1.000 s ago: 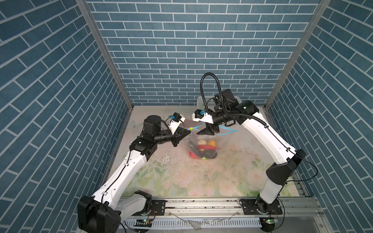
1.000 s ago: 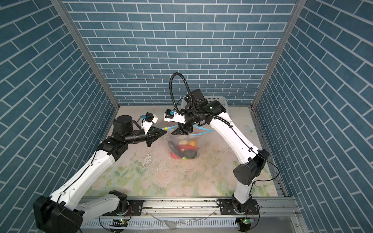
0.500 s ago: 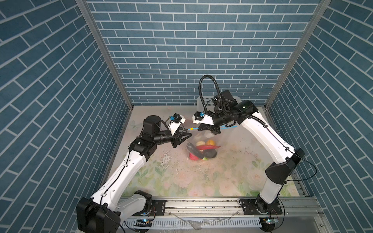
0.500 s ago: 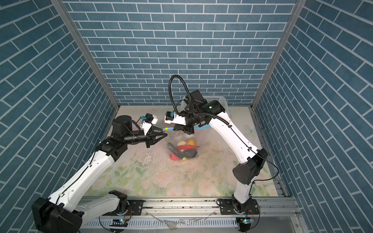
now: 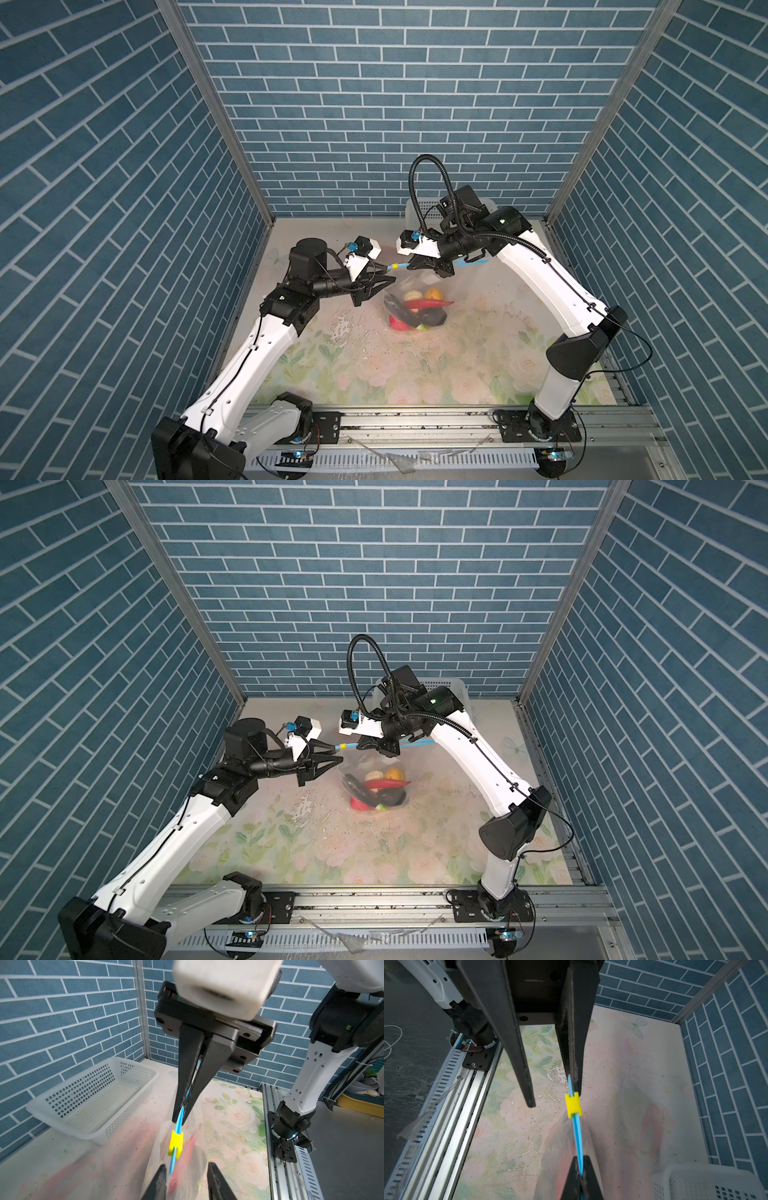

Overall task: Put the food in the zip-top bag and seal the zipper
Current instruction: 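Pinch the blue zipper edges together with the right gripper beside the yellow slider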

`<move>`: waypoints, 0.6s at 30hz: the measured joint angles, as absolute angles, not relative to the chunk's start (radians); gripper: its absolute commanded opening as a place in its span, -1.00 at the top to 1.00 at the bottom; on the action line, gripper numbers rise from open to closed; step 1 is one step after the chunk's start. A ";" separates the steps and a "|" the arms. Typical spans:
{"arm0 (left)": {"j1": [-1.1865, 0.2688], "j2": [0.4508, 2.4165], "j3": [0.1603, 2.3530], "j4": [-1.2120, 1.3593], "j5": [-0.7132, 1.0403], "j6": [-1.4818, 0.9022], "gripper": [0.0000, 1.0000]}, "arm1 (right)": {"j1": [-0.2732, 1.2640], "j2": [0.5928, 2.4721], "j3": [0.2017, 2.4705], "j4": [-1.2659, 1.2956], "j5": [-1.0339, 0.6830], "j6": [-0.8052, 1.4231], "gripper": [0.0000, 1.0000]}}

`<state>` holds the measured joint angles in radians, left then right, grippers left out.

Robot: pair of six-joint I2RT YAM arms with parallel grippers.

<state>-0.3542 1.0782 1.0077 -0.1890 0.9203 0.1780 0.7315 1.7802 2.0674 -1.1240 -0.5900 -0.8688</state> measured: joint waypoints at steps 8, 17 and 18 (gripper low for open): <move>-0.354 1.081 1.012 -0.186 0.932 0.192 0.60 | 0.731 1.780 2.067 -1.135 -0.596 -0.869 1.00; -0.354 1.090 1.016 -0.182 0.937 0.199 1.00 | 0.731 1.780 2.067 -1.141 -0.603 -0.869 0.98; -0.354 1.089 1.016 -0.182 0.937 0.199 1.00 | 0.731 1.780 2.067 -1.141 -0.604 -0.869 0.93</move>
<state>-0.3542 1.0893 1.0161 -0.1818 0.9375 0.1989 0.7311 1.7798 2.0674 -1.1408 -0.6037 -0.8688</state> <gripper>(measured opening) 0.048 0.052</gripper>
